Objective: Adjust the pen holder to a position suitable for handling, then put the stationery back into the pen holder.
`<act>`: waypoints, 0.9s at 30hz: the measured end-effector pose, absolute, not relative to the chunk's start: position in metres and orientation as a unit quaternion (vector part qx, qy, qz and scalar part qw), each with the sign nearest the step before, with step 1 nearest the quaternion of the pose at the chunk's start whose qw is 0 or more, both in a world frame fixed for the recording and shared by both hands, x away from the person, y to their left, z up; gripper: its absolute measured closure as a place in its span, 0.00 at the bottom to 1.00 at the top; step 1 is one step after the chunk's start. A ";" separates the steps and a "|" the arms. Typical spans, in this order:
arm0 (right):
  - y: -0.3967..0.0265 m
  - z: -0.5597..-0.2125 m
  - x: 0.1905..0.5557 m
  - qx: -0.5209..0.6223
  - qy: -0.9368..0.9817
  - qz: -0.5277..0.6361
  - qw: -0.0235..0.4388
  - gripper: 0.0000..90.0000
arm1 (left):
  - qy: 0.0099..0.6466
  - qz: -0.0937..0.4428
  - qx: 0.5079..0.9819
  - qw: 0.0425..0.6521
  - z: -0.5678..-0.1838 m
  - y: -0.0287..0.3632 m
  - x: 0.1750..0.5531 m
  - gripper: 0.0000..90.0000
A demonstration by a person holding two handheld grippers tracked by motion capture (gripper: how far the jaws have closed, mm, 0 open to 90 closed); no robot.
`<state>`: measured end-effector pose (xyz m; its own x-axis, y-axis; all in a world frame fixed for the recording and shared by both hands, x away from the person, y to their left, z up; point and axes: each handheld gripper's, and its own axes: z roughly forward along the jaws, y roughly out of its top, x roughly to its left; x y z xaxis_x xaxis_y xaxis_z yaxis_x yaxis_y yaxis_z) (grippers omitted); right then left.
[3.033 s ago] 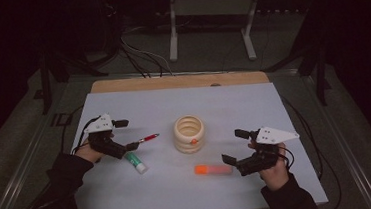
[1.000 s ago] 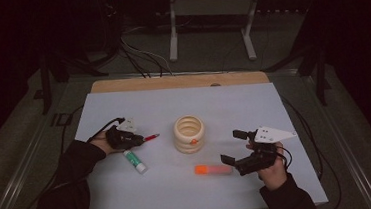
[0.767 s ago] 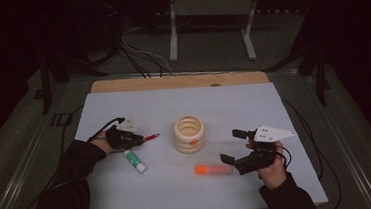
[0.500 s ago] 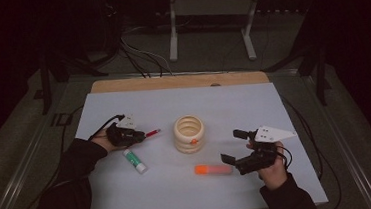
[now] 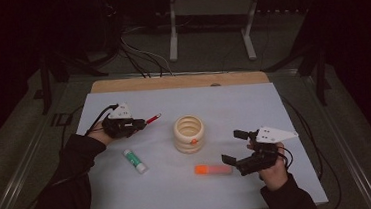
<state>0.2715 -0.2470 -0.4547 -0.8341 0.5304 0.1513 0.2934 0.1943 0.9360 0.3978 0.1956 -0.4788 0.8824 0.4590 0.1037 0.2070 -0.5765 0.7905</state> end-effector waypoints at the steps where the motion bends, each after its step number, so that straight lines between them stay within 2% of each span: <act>1: -0.247 -0.455 0.272 0.269 0.767 0.574 0.103 0.00 | 0.193 0.151 0.869 0.430 -0.475 0.196 0.396 0.90; 11: -0.243 -0.455 0.271 0.266 0.770 0.571 0.103 0.00 | 0.206 0.148 0.839 0.482 -0.446 0.194 0.382 0.90; 17: -0.238 -0.457 0.272 0.271 0.774 0.559 0.122 0.00 | 0.217 0.137 0.824 0.505 -0.436 0.191 0.375 0.90; 21: -0.238 -0.457 0.273 0.284 0.772 0.554 0.126 0.07 | 0.221 0.128 0.814 0.522 -0.433 0.189 0.369 0.89; 24: -0.237 -0.456 0.274 0.292 0.770 0.554 0.125 0.06 | 0.221 0.122 0.807 0.533 -0.431 0.186 0.364 0.90; 27: -0.238 -0.454 0.275 0.300 0.760 0.567 0.108 0.01 | 0.220 0.118 0.802 0.542 -0.429 0.183 0.360 0.89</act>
